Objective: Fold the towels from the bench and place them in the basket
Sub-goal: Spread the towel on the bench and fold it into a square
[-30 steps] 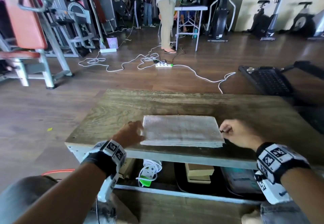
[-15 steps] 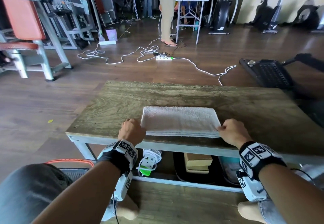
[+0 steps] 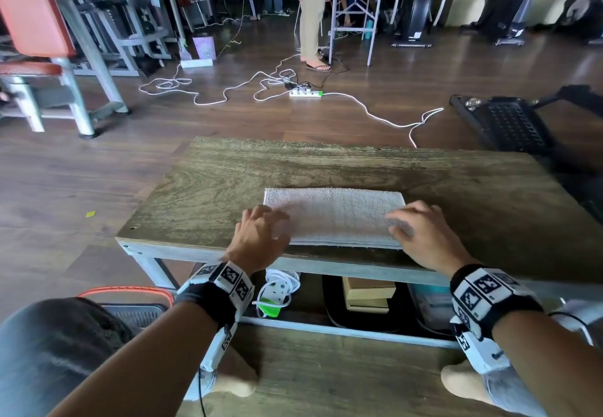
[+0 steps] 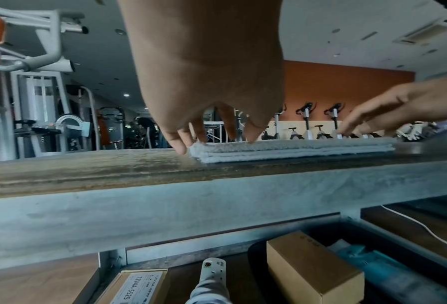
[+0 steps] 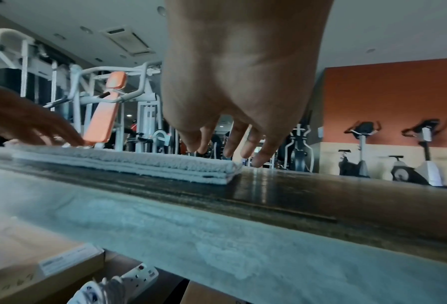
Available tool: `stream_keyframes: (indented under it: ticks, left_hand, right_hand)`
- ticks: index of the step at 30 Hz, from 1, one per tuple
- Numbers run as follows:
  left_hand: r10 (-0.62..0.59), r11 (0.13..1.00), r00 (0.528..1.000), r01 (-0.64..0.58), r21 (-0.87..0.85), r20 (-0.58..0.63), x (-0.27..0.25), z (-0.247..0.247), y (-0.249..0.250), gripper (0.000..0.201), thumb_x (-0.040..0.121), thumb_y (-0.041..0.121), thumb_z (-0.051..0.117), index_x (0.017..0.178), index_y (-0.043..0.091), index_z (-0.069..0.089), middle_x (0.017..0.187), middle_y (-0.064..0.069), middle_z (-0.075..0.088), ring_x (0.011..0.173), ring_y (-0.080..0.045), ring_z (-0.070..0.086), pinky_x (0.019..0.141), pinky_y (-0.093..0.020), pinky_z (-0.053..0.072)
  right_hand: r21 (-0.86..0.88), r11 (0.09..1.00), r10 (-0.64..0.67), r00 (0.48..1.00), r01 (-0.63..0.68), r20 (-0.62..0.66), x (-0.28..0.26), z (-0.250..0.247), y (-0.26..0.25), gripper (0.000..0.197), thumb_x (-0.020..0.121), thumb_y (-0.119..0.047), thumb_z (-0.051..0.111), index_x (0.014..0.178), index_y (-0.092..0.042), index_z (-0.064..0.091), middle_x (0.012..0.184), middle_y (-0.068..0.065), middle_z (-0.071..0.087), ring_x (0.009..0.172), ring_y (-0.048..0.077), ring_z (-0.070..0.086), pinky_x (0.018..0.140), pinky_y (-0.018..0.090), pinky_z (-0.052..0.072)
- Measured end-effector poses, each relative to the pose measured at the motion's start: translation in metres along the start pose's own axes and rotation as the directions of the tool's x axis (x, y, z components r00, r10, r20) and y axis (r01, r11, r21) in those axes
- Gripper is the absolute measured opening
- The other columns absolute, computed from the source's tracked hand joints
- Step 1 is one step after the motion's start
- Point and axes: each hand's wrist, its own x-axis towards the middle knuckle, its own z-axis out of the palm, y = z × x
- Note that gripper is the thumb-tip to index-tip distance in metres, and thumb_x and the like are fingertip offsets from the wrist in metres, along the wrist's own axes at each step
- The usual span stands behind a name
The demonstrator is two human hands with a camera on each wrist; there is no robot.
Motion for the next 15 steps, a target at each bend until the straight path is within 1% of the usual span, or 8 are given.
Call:
stream_keyframes:
  ticks: [2,5,7,8,10,12,14,15]
  left_hand:
    - [0.041,0.999,0.999,-0.041,0.025,0.016,0.001,0.009,-0.002,0.036,0.08,0.052,0.048,0.108,0.038,0.066,0.122,0.006,0.059,0.118,-0.025,0.047,0.098,-0.045,0.041]
    - [0.028,0.999,0.994,-0.025,0.025,-0.109,0.003,0.007,0.006,0.023,0.086,0.042,0.055,0.084,0.025,0.07,0.105,0.005,0.06,0.105,-0.022,0.044,0.085,-0.038,0.039]
    - [0.081,0.997,0.979,-0.076,0.034,-0.186,0.007,0.007,0.012,0.023,0.088,0.037,0.059,0.08,0.02,0.072,0.106,0.005,0.06,0.105,-0.021,0.045,0.084,-0.036,0.037]
    - [0.123,0.992,0.971,-0.121,0.026,-0.203,0.011,0.009,0.015,0.021,0.089,0.035,0.058,0.083,0.02,0.072,0.108,0.004,0.061,0.106,-0.021,0.047,0.085,-0.037,0.039]
    - [0.195,0.98,0.964,-0.198,0.005,-0.183,0.022,0.015,0.024,0.019,0.091,0.032,0.056,0.099,0.023,0.07,0.116,0.001,0.059,0.112,-0.023,0.048,0.09,-0.04,0.042]
    - [0.224,0.974,0.969,-0.226,-0.004,-0.106,0.035,0.025,0.039,0.03,0.095,0.032,0.051,0.122,0.025,0.062,0.135,-0.003,0.052,0.127,-0.023,0.044,0.101,-0.042,0.038]
    - [0.225,0.974,0.974,-0.224,0.016,-0.026,0.043,0.037,0.055,0.042,0.1,0.034,0.042,0.141,0.026,0.046,0.153,-0.005,0.036,0.142,-0.024,0.03,0.112,-0.044,0.029]
    - [0.221,0.974,0.975,-0.222,0.043,0.019,0.046,0.045,0.06,0.046,0.102,0.036,0.036,0.147,0.027,0.037,0.159,-0.005,0.027,0.147,-0.024,0.022,0.117,-0.044,0.023]
  right_hand:
    - [-0.102,0.993,-0.057,0.998,0.06,0.034,0.001,0.007,-0.005,0.021,0.096,-0.039,0.057,0.108,-0.031,0.073,0.117,-0.006,0.059,0.108,0.021,0.043,0.092,0.042,0.046]
    - [-0.172,0.985,-0.031,0.999,0.028,-0.016,0.006,0.01,-0.011,0.028,0.096,-0.043,0.052,0.093,-0.025,0.074,0.105,-0.002,0.063,0.099,0.021,0.044,0.085,0.039,0.045]
    - [-0.192,0.981,-0.039,0.998,0.028,-0.053,0.011,0.011,-0.018,0.029,0.097,-0.04,0.051,0.092,-0.022,0.073,0.104,-0.001,0.06,0.1,0.021,0.045,0.086,0.038,0.043]
    - [-0.195,0.98,-0.059,0.996,0.045,-0.065,0.013,0.012,-0.023,0.026,0.097,-0.038,0.051,0.094,-0.021,0.071,0.105,-0.002,0.059,0.102,0.02,0.046,0.087,0.038,0.042]
    - [-0.166,0.982,-0.106,0.992,0.092,-0.073,0.022,0.019,-0.037,0.023,0.098,-0.035,0.05,0.108,-0.021,0.066,0.113,-0.003,0.058,0.11,0.019,0.049,0.091,0.035,0.041]
    - [-0.133,0.983,-0.134,0.991,0.13,-0.02,0.035,0.032,-0.051,0.038,0.098,-0.034,0.047,0.132,-0.019,0.056,0.136,-0.002,0.054,0.128,0.018,0.046,0.105,0.037,0.039]
    - [-0.068,0.991,-0.11,0.989,0.117,0.095,0.044,0.049,-0.062,0.056,0.099,-0.038,0.038,0.151,-0.017,0.037,0.159,0.001,0.033,0.147,0.021,0.028,0.118,0.044,0.027]
    - [-0.06,0.993,-0.087,0.984,0.097,0.152,0.046,0.059,-0.065,0.062,0.099,-0.042,0.029,0.156,-0.018,0.027,0.165,0.001,0.022,0.152,0.022,0.018,0.122,0.046,0.02]
